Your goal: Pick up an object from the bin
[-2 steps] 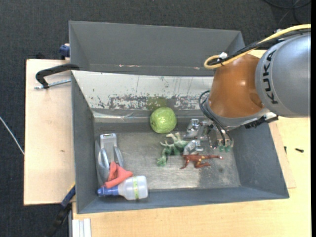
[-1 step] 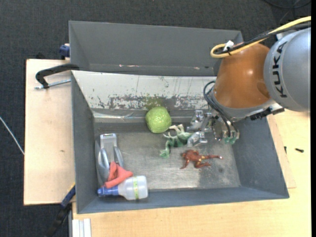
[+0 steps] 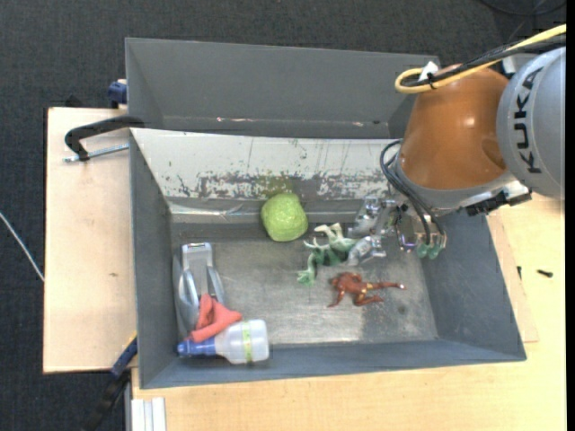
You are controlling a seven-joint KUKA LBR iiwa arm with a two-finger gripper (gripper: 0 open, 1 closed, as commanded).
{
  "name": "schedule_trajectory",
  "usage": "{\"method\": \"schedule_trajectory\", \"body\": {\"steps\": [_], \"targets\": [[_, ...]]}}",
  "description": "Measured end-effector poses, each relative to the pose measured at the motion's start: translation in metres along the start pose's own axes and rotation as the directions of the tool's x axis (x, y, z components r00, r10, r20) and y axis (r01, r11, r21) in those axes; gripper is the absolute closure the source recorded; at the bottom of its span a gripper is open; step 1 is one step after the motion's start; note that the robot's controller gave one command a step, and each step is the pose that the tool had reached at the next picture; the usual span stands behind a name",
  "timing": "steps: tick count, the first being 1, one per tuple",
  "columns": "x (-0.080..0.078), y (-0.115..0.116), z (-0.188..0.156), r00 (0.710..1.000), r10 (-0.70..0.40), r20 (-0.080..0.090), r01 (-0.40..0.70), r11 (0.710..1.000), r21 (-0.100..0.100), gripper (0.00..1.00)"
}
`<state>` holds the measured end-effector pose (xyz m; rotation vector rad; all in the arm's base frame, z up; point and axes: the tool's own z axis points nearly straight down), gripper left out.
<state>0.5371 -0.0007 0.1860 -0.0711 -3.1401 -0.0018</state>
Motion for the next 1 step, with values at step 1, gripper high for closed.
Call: {"method": "schedule_trajectory", "body": {"steps": [1], "targets": [[-0.0160,0.0062,-0.0266,1.000,-0.019,0.011,0.019,1.000,0.000,1.00]]}}
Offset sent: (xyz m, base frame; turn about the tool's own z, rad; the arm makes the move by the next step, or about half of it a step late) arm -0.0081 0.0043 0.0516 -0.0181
